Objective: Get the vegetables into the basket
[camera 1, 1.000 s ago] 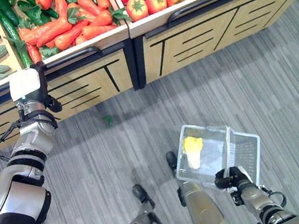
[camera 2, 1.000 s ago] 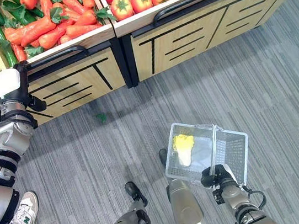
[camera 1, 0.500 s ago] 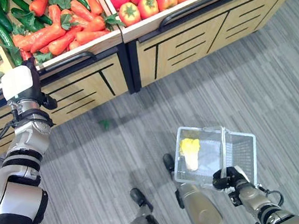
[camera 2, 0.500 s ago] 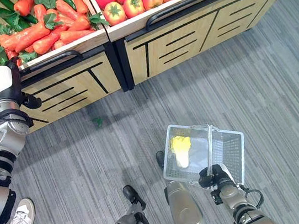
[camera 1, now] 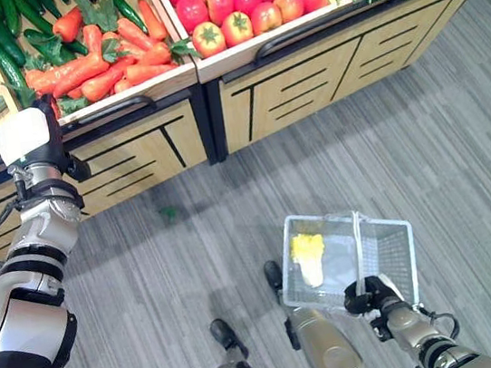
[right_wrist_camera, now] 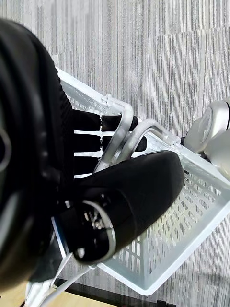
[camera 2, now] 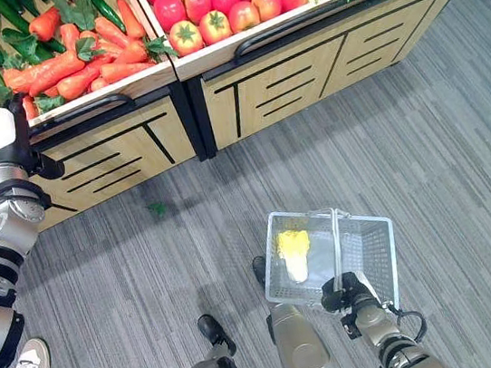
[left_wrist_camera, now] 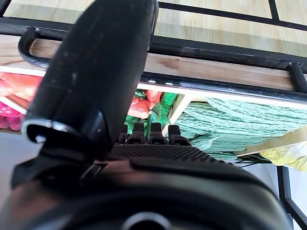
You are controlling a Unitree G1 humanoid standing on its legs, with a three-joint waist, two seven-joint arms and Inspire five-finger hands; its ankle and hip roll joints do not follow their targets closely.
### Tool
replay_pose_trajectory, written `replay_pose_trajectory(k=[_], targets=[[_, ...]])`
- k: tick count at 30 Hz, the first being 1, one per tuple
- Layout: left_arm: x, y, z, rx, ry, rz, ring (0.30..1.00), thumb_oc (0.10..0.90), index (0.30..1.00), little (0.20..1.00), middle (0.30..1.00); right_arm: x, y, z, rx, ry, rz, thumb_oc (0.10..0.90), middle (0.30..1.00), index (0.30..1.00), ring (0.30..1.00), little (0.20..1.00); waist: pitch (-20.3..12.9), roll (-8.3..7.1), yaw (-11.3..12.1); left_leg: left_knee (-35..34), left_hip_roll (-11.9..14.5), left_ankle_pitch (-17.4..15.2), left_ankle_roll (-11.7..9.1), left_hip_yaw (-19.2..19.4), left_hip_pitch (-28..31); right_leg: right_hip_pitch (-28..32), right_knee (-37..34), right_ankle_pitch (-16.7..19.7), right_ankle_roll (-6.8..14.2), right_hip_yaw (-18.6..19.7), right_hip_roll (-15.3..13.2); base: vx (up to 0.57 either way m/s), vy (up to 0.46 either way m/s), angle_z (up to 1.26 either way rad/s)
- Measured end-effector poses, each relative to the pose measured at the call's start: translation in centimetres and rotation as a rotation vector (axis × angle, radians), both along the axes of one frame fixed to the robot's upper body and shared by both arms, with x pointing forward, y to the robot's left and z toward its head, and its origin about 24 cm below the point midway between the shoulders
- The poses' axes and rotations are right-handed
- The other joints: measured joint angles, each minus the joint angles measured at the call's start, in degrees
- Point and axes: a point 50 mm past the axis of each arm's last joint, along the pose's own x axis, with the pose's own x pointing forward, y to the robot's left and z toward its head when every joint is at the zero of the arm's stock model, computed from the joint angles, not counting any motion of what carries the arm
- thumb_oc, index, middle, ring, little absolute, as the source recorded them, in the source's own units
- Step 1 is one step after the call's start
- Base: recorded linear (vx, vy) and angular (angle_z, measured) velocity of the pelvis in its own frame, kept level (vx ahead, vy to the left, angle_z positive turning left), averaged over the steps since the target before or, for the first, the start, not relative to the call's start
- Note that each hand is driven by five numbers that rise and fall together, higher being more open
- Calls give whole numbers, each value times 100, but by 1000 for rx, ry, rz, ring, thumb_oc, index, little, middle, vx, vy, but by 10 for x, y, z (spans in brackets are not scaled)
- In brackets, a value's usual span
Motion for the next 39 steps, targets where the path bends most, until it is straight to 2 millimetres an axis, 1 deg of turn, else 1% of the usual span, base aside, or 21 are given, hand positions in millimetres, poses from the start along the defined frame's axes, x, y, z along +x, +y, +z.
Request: replay_pose_trajectory(k=[7, 8, 9, 11, 12, 16, 19, 20, 21, 28, 30, 32, 33, 35, 36, 37, 38, 39], targets=[[0, -1, 0, 0, 0, -11, 1000, 900, 1000, 1000, 1000, 0, 0, 0, 0, 0, 1, 400, 300, 300, 300, 300, -23, 3, 5, 1, 2, 0, 0, 16, -3, -12, 0, 9, -10, 12, 5, -4, -2, 0], [1, -1, -1, -1, 55, -19, 1000, 900, 1000, 1000, 1000, 0, 0, 0, 13, 7, -8, 400, 300, 300, 300, 300, -18, 8, 43, 1, -1, 0, 0, -30, 33, 25, 2, 12, -14, -4, 17, 0, 0, 0], [2, -1, -9, -2, 191, -40, 1000, 900, 1000, 1000, 1000, -5, 0, -4, 28, 46, -19, 400, 300, 300, 300, 300, -18, 8, 93, 2, 31, -1, -1, -80, 236, 227, 2, 16, -19, -31, 49, -1, 2, -7], [-5, 3, -31, -18, 318, -40, 1000, 900, 1000, 1000, 1000, -10, 1, -7, 40, 86, -20, 400, 300, 300, 300, 300, -17, 5, 180, -2, 80, -9, -9, -120, 623, 594, 1, -2, -27, -83, 101, 2, 4, -11], [-7, 5, -35, -11, 347, -32, 1000, 900, 1000, 1000, 1000, -17, 0, -11, 44, 108, -23, 400, 300, 300, 300, 300, -30, 25, 278, -13, 129, -149, -127, -189, 778, 743, -3, -192, -30, -136, 137, 1, 5, 6], [-8, 7, -35, -8, 359, -17, 1000, 900, 1000, 1000, 1000, -29, -5, -14, 52, 128, -71, 400, 300, 300, 300, 300, -34, 20, 487, -1, 91, -102, -112, -251, 747, 745, -5, -247, -59, -268, 51, -2, 7, 13], [-12, 12, -38, -3, 373, 2, 1000, 900, 1000, 1000, 1000, -31, -5, -15, 52, 134, -74, 400, 300, 300, 300, 300, -45, 22, 500, 0, 75, -89, -99, -280, 706, 721, -4, -174, -6, -296, 35, 1, 3, 4], [-12, 12, -39, -3, 377, 2, 1000, 900, 1000, 1000, 1000, -31, -5, -15, 52, 134, -73, 400, 300, 300, 300, 300, -56, 24, 500, 0, 75, -89, -98, -279, 704, 718, -3, -162, -20, -295, 38, 0, 0, 0], [-12, 12, -39, -3, 377, 0, 1000, 900, 1000, 1000, 1000, -31, -5, -15, 52, 134, -71, 400, 300, 300, 300, 300, -85, 23, 504, 0, 79, -90, -97, -280, 689, 706, -2, -119, -77, -296, 46, 0, 0, 0], [-11, 10, -37, 3, 363, -20, 1000, 900, 1000, 1000, 1000, -30, -4, -15, 57, 134, -61, 400, 300, 300, 300, 300, -118, 18, 484, -1, 90, -93, -98, -280, 657, 667, -1, -108, -89, -292, 66, -4, 4, 0], [-11, 11, -32, 14, 334, -15, 1000, 900, 1000, 1000, 1000, -30, -4, -15, 57, 132, -61, 400, 300, 300, 300, 300, -195, 7, 469, -1, 32, -73, -90, -278, 474, 474, -1, -103, -45, -261, 46, -10, 40, -4], [-9, 11, -20, 43, 296, -19, 1000, 900, 1000, 1000, 1000, -30, -5, -15, 57, 129, -61, 400, 300, 300, 300, 300, -208, -8, 453, -1, 11, -52, -69, -271, 309, 306, -1, -79, -28, -243, 25, 31, 59, -2], [-5, 7, -8, 62, 246, -30, 1000, 900, 1000, 1000, 1000, -30, -5, -15, 57, 126, -62, 400, 300, 300, 300, 300, -208, -9, 453, -1, -21, -30, -53, -267, 201, 195, -1, -14, -61, -227, 23, 80, 87, -3], [1, 2, 10, 55, 177, -41, 1000, 900, 1000, 1000, 1000, -29, -5, -14, 59, 117, -60, 400, 300, 300, 300, 300, -206, -13, 380, -2, -44, -79, -38, -227, 177, 148, -1, -52, -10, -171, 30, 116, 105, -13], [6, -4, 30, 63, 102, -53, 1000, 900, 1000, 1000, 1000, -26, -4, -13, 60, 98, -55, 400, 300, 300, 300, 300, -200, -26, 339, 3, -91, -109, -18, -173, 27, -31, -1, -63, 26, -80, 11, 95, 78, -19], [8, -5, 41, 69, 70, -53, 1000, 900, 1000, 1000, 1000, -24, -3, -12, 62, 89, -52, 400, 300, 300, 300, 300, -187, -45, 313, 9, -105, -114, -6, -136, -45, -118, 0, -32, 35, -41, 6, 57, 45, -26], [9, -6, 52, 97, 47, -55, 1000, 900, 1000, 1000, 1000, -22, -2, -11, 66, 82, -47, 400, 300, 300, 300, 300, -178, -63, 277, 58, -108, -149, 11, -90, -123, -198, 1, 27, 3, 5, 8, 79, 60, -29], [9, -7, 58, 100, 24, -61, 1000, 900, 1000, 1000, 1000, -20, -1, -10, 69, 76, -39, 400, 300, 300, 300, 300, -174, -69, 223, 159, -88, -232, 27, -85, -170, -240, 2, 28, 2, 66, 26, 76, 77, -38]])
